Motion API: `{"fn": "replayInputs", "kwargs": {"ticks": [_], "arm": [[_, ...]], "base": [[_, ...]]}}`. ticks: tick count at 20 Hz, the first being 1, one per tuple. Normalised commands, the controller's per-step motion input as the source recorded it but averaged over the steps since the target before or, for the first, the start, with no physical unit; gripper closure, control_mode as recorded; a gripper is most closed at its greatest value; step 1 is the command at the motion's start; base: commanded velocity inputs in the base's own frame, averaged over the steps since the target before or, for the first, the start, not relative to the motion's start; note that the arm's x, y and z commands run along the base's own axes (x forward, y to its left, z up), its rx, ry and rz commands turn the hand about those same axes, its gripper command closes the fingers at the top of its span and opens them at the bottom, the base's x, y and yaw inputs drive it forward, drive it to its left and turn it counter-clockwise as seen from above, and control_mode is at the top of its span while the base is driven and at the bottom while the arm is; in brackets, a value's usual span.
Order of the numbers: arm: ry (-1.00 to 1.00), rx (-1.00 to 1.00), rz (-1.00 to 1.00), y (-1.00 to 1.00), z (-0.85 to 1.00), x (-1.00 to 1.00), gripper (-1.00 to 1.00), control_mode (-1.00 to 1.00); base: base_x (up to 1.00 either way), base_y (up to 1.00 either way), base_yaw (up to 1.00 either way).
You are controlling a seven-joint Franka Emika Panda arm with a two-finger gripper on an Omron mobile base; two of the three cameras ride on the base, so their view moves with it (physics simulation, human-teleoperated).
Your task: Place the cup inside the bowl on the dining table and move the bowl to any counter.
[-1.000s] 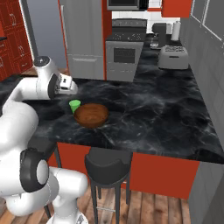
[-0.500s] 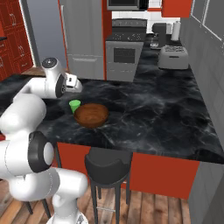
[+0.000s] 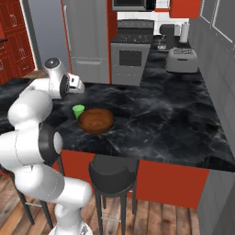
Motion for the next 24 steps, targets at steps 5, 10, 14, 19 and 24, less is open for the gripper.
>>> {"fn": "replayInputs", "kwargs": {"ticks": [5,10,14,19,24], "arm": [[0.00,0.00,0.01,0.39,-0.04,0.25,-1.00,-1.00],[0.00,0.00,0.00,0.35,-0.12,0.25,-1.00,-1.00],[0.05,0.00,0.00,0.31,-0.08,0.04,-1.00,-1.00],[0.09,0.00,0.00,0.25,-0.17,0.00,-1.00,-1.00],[0.09,0.00,0.00,0.08,-0.06,0.00,-1.00,-1.00]], "base": [[0.00,0.00,0.00],[0.00,0.00,0.00],[0.00,0.00,0.00],[0.00,0.00,0.00],[0.00,0.00,0.00]]}}
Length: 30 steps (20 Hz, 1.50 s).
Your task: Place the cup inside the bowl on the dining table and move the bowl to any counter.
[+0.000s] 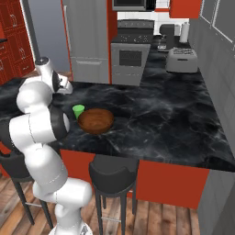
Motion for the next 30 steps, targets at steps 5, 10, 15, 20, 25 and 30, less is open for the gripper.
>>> {"fn": "replayInputs", "kwargs": {"ticks": [5,10,15,20,25,30], "arm": [[0.05,-0.01,0.00,-0.08,0.00,-0.08,-1.00,-1.00],[0.03,0.00,0.00,-0.26,-0.07,-0.03,-1.00,-1.00],[0.04,0.00,0.00,-0.28,-0.17,-0.06,-1.00,-1.00],[0.02,0.00,0.00,-0.07,-0.17,-0.03,-1.00,-1.00],[0.00,0.00,0.00,0.00,-0.21,0.27,-1.00,-1.00],[0.00,0.00,0.00,0.00,-0.11,0.30,-1.00,-1.00]], "base": [[0.00,0.00,0.00],[0.00,0.00,0.00],[0.00,0.00,0.00],[0.00,0.00,0.00],[0.00,0.00,0.00],[0.00,0.00,0.00]]}}
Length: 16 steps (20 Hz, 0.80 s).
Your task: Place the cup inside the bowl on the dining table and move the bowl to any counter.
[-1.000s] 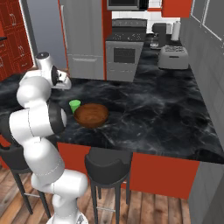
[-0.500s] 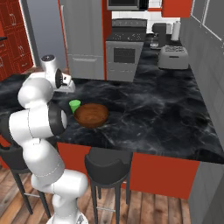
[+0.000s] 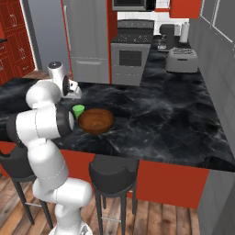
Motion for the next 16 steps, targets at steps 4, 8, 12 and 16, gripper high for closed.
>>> {"fn": "replayInputs", "kwargs": {"ticks": [4,8,12,16], "arm": [[0.02,0.00,0.00,0.00,-0.04,0.08,-1.00,-1.00],[0.01,0.00,0.00,0.05,-0.23,0.24,-1.00,-1.00],[0.00,0.00,0.00,0.10,-0.21,0.30,-1.00,-1.00],[0.00,0.00,0.00,0.11,-0.18,0.27,-1.00,-1.00]], "base": [[0.00,0.00,0.00],[0.00,0.00,0.00],[0.00,0.00,0.00],[0.00,0.00,0.00]]}}
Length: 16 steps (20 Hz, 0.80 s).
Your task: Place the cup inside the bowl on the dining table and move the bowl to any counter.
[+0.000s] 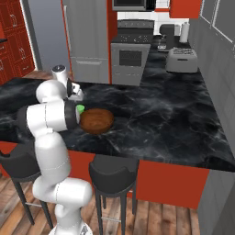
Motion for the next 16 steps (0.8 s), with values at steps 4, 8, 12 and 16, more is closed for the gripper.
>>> {"fn": "replayInputs", "kwargs": {"ticks": [4,8,12,16], "arm": [[0.00,0.00,0.00,0.11,-0.25,0.21,-1.00,-1.00],[0.00,0.00,0.00,0.10,-0.26,0.26,-1.00,-1.00],[0.00,0.00,0.00,0.01,-0.16,0.23,-1.00,-1.00],[0.03,0.00,0.00,0.00,-0.08,0.14,-1.00,-1.00]], "base": [[0.00,0.00,0.00],[0.00,0.00,0.00],[0.00,0.00,0.00],[0.00,0.00,0.00]]}}
